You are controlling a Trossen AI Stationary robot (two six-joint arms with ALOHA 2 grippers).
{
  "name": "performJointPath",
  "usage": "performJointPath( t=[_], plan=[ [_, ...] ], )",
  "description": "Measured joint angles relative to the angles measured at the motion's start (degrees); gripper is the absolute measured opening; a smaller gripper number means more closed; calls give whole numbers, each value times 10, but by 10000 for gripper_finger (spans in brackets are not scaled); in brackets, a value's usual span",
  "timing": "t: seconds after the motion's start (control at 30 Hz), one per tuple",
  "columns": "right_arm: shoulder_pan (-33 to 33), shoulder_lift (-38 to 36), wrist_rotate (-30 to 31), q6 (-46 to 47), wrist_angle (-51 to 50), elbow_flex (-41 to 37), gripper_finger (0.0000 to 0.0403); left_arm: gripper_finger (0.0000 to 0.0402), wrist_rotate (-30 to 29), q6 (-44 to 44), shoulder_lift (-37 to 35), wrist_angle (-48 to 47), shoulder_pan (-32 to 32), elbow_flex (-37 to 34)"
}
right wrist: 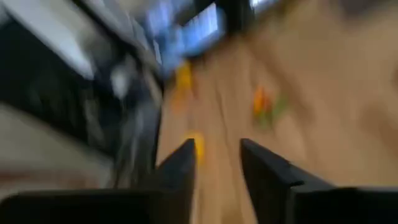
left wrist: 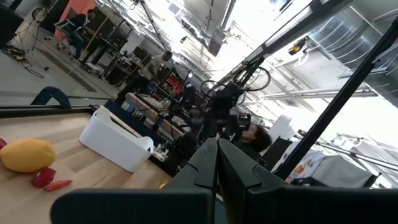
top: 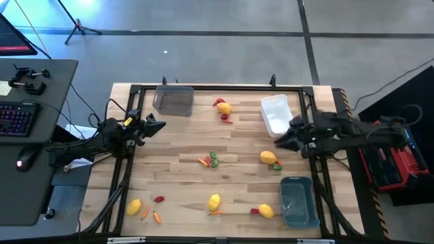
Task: Sort produce into baskets
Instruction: Put the lemon into the white bin
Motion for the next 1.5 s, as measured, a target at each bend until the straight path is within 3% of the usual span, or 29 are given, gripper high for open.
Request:
performJointPath(
  t=[0.1,0.27,0.4,0.5,0.6,0.7,1.17,1.3,1.5],
  plan=[
    [0,100,-70,-8,-96,64,201,1,0,0,0,0,0,0],
    [-5,251,-77,-61,-160,135,310,1,0,0,0,0,0,0],
    [-18,353,-61,-106,-199,172,361,1,1,0,0,0,0,0],
    [-23,418,-13,-147,-278,194,374,1,1,0,0,0,0,0],
    [-19,468,52,-143,-333,196,375,1,1,0,0,0,0,0],
    [-15,503,90,-96,-322,176,375,1,1,0,0,0,0,0],
    [32,583,54,-87,-194,127,370,1,1,0,0,0,0,0],
    [32,578,61,-81,-182,127,322,1,1,0,0,0,0,0],
    [30,513,79,-88,-187,127,186,1,1,0,0,0,0,0]
  ],
)
